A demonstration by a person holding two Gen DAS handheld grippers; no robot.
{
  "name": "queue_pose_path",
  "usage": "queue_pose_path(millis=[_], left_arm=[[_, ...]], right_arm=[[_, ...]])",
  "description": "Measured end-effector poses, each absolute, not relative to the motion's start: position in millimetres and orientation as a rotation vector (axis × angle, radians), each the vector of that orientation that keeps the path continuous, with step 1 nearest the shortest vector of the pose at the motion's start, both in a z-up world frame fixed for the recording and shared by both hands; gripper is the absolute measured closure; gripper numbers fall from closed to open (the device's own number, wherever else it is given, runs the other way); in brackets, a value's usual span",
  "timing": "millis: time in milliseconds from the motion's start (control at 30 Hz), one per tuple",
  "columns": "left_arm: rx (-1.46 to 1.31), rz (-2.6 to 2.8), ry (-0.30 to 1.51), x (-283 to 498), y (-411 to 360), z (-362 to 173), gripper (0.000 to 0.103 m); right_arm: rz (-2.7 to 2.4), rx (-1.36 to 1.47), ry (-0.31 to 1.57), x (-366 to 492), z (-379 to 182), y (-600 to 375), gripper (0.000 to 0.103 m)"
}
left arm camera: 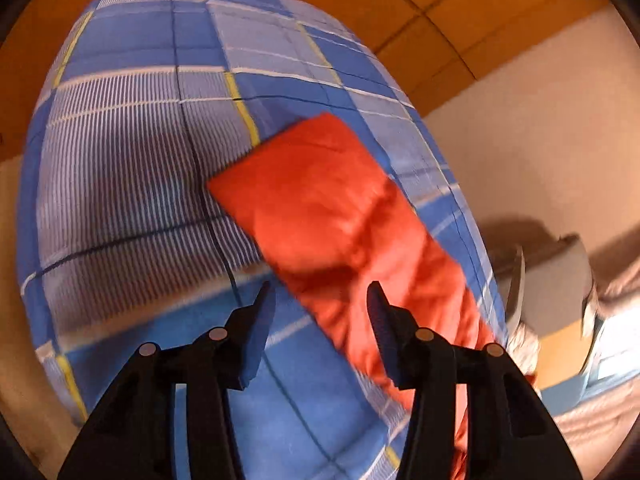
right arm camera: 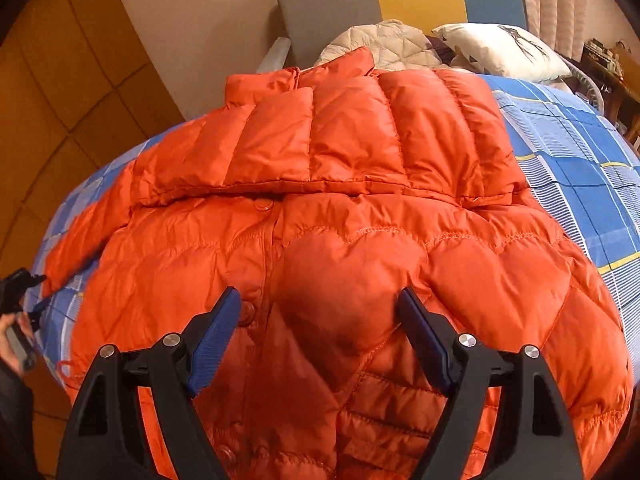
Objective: Fold large clothes
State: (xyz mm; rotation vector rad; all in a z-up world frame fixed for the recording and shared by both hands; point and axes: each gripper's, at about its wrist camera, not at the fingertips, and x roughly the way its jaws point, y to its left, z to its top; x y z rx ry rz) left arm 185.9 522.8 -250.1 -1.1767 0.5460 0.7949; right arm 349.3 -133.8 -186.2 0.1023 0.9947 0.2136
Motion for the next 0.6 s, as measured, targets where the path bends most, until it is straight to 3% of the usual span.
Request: queue_pose_path(millis=[67, 133, 200, 400, 600], left_arm=[[-1.21, 0.791, 0.543, 189, 531, -258, 0.068], [-1.228, 0.773, 0.525, 192, 535, -262, 0.087], [-1.184, 0.783, 0.539, 200, 536, -257, 0.098], [-0.962, 0.689, 0.51, 221, 509, -212, 0.101], [-0.706, 0.479, 0.471, 264, 433, -151, 0.101]], right_arm=[[0.21, 0.103, 0.997, 349, -187, -134, 0.023], [0.203, 0.093, 0.998, 349, -187, -133, 0.023], [0.202, 0.084, 1.004, 349, -188, -132, 0.023], [0.193, 0.107, 0.999, 350, -191, -139, 0.023], [0.196, 0.156, 0.994, 349, -192, -148, 0.023]])
